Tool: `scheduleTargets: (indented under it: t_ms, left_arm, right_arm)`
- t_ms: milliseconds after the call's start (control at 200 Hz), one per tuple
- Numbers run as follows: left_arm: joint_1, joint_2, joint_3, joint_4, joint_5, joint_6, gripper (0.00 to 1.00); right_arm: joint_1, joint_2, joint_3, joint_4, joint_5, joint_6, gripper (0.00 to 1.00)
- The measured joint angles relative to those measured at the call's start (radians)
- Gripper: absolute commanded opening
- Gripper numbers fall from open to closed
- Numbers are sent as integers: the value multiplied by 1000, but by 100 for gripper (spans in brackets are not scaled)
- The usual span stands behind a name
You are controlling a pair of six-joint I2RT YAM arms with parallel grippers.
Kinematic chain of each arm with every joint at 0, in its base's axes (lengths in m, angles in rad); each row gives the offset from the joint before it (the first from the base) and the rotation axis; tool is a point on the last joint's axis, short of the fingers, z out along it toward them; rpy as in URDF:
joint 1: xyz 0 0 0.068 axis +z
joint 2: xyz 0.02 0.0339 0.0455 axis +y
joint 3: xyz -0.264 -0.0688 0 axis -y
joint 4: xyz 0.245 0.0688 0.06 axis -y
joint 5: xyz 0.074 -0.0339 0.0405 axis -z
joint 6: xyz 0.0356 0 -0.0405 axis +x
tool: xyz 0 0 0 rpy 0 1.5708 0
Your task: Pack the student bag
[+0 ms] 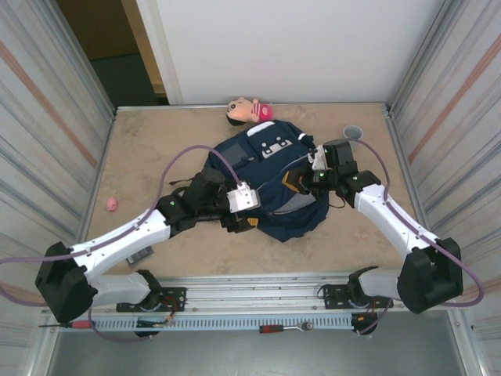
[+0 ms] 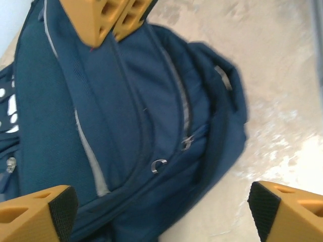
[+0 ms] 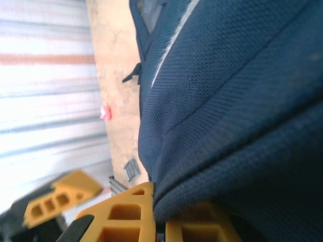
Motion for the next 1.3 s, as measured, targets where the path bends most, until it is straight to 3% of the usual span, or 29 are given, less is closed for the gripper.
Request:
scheduleTargets:
  t_ms: [236, 296, 351, 436, 586, 671, 822, 902, 1012, 1298]
  left_arm:
    - [4, 121, 0, 61, -116, 123, 93]
    - [5, 152, 0, 92, -137, 137, 88]
    - [9, 179, 1, 109, -138, 145, 77]
    - [6, 216, 10, 109, -124, 164, 50]
    - [3, 222, 14, 91, -87, 164, 12]
    - [3, 204, 16, 84, -76, 150, 1]
    - [3, 154, 5, 72, -76, 69, 0]
    - [3, 130, -10, 78, -76, 16, 0]
    - [3, 126, -29, 87, -76, -50, 0]
    - [4, 137, -59, 140, -62, -180, 0]
  right_arm:
    - [0, 1, 21, -64, -83, -80, 0]
    - [1, 3, 21, -76, -103, -101, 0]
    - [1, 7, 24, -87, -117, -117, 0]
    - [1, 23, 43, -109, -128, -153, 0]
    - [0, 57, 83, -137, -130, -216, 0]
    - [-5, 58, 89, -151, -133, -243, 0]
    - [-9, 55, 99, -160, -144, -273, 30]
    - [-7, 37, 101, -175, -137, -300, 39]
    - [3, -13, 103, -218, -73, -330, 44]
    - [81, -241, 91, -359, 200, -394, 46]
